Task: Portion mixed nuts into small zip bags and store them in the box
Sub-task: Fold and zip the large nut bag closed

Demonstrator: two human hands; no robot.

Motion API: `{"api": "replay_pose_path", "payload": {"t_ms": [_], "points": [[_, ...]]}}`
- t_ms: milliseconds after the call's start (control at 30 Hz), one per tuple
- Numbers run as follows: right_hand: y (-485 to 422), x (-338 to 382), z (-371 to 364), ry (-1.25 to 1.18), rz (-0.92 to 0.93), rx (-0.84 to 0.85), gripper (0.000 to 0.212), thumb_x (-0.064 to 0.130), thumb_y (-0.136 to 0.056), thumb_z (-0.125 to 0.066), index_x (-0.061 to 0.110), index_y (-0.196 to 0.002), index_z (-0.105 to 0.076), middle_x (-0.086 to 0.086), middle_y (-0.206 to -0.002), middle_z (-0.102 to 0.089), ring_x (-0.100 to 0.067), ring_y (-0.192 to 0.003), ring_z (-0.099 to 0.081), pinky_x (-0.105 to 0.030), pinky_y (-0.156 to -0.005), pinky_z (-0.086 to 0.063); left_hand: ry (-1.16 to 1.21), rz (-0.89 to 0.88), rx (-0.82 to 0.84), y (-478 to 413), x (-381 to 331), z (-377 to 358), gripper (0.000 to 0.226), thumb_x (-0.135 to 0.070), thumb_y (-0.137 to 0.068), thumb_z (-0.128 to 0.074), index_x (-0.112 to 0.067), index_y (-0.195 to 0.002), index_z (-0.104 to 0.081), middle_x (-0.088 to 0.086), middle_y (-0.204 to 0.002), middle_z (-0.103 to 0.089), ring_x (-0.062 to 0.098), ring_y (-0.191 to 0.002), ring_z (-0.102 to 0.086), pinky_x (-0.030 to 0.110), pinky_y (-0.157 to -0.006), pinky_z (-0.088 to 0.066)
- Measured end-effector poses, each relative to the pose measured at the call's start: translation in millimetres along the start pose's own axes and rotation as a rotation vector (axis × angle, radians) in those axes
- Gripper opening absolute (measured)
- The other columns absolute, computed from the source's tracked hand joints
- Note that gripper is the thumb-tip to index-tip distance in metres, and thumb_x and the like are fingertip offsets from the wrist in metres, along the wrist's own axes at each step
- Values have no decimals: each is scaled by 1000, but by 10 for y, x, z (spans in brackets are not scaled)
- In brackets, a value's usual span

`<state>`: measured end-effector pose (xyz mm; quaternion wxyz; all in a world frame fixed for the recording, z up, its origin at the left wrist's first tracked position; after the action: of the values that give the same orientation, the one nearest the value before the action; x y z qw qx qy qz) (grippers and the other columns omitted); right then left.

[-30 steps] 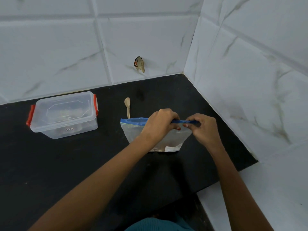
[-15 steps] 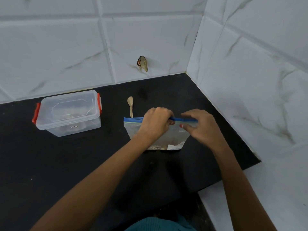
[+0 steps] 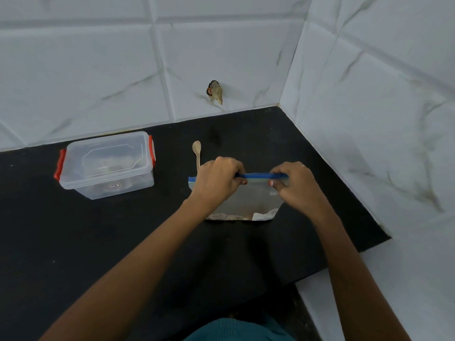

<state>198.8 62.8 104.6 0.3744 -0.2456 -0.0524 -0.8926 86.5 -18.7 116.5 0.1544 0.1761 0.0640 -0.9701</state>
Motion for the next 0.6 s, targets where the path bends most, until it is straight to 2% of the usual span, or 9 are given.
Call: {"api": "replay_pose_path", "payload": {"t_ms": [100,167,267,367,533,600], "points": [[-1,32,-6,139,7,49,44,29,-85,-62,17,-127,-52,-2,-124,-55,-17,-118,-43,-37,-106,-32,61,47,4,-27,29,-16,16,-24,-88,-61,-15,-100,-67,-1,-99,-66,11,-89,-60,23,-73,-44],[-5,110,-8,277,67,23,51,35,-85,-62,21,-132,-47,1,-131,-51,-17,-125,-39,-37,-109,-21,74,38,7,-47,8,-22,15,-23,-88,-61,-15,-99,-67,-1,-98,-66,13,-89,-61,26,-76,-47],[-26,260,-69,292,153,-37,33,27,-87,-60,18,-118,-59,0,-117,-61,-17,-113,-48,-32,-103,-24,50,7,9,-56,-34,-19,17,-24,-89,-59,-15,-102,-66,0,-99,-65,14,-91,-60,24,-72,-41],[-43,313,-93,223,147,-94,20,16,-87,-59,12,-105,-66,-5,-101,-66,-20,-100,-53,-30,-94,-28,50,-4,48,-55,-8,-35,27,-28,-89,-59,-15,-112,-62,0,-107,-64,13,-96,-59,22,-71,-38],[-61,293,-97,179,118,-94,20,12,-87,-59,8,-105,-67,-6,-101,-67,-19,-100,-52,-28,-93,-27,-47,-61,78,20,36,-22,50,-30,-86,-62,-21,-133,-48,0,-128,-55,16,-112,-55,29,-89,-45],[-62,256,-74,161,93,-89,21,13,-87,-59,9,-106,-66,-6,-101,-66,-17,-100,-51,-26,-93,-26,-65,-36,40,47,152,39,41,-28,-87,-62,-22,-127,-53,-1,-122,-58,16,-107,-57,31,-87,-48]]}}
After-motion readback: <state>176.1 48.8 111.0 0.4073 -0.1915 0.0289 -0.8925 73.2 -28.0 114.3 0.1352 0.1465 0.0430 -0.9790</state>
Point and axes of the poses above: each hand's wrist, its own y-axis away from the middle knuckle, its own z-axis out of the back of the hand, x = y × z, the point moved 8 cm from there along -y, towards the middle knuckle
